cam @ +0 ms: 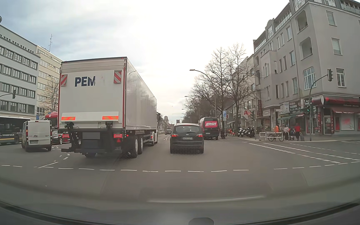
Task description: Follow the waypoints while adhering to traffic rules and regulations
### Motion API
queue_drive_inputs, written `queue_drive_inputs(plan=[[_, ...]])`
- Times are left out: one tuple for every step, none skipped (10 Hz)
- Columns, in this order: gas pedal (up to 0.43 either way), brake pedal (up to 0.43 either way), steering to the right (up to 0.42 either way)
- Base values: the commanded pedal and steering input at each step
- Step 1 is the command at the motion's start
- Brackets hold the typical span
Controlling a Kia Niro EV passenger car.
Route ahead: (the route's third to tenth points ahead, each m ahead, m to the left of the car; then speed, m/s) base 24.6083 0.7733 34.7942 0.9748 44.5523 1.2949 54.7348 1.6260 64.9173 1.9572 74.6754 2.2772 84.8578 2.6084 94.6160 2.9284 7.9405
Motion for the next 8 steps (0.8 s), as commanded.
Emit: queue_drive_inputs(plan=[[0.079,0.0,-0.006],[0.079,0.0,-0.006],[0.079,0.0,-0.006],[0.079,0.0,-0.006],[0.067,0.0,-0.006],[0.067,0.0,-0.006],[0.067,0.0,-0.006],[0.067,0.0,-0.006]])
